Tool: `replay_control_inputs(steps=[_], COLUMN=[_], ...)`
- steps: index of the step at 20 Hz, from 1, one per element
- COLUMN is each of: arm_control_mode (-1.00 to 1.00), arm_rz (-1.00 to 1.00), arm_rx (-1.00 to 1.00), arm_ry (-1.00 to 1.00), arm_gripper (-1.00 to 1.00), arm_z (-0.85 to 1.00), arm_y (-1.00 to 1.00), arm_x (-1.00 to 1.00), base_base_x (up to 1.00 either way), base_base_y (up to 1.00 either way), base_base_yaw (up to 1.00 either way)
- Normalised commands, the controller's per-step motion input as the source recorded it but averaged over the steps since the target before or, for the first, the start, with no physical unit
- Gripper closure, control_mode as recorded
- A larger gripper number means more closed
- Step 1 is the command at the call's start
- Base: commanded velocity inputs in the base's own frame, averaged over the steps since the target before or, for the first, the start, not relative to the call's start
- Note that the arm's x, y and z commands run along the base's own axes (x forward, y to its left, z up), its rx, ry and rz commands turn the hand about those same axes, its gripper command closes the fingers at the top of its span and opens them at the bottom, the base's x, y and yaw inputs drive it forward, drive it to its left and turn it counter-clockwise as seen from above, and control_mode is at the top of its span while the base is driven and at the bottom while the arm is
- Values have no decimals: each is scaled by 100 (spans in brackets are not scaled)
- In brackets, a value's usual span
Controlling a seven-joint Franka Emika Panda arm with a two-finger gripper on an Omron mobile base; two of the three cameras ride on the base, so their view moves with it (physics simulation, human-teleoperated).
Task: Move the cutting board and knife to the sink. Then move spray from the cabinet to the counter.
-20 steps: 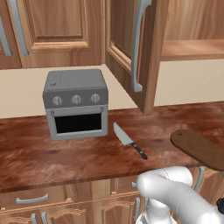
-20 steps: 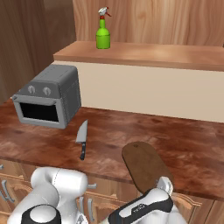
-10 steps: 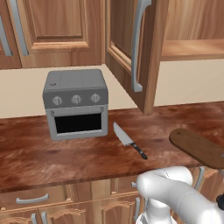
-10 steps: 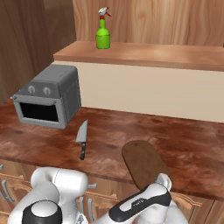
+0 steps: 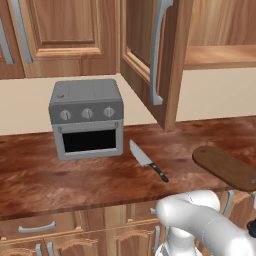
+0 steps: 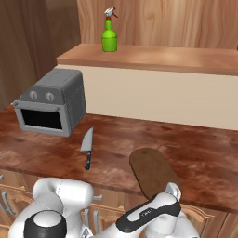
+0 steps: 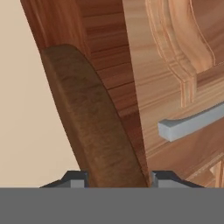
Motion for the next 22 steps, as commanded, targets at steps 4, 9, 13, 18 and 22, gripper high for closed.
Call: replay_control_inputs(steps=[4, 9, 13, 18, 22], arm_control_mode=[-100, -100, -100, -100, -100], arm_rz=[0, -3, -3, -2, -2], arm_rx=[0, 0, 0, -1, -3], arm_ry=[0, 0, 0, 1, 9], arm_gripper=[100, 100, 100, 100, 100], arm_z=[10, 50, 62, 65, 81], arm_y=[-2, -2, 0, 0, 0], arm_x=[-8, -23, -35, -20, 0], base_base_x=[0, 0, 0, 0, 0], base_base_y=[0, 0, 0, 0, 0], base_base_yaw=[0, 0, 0, 0, 0])
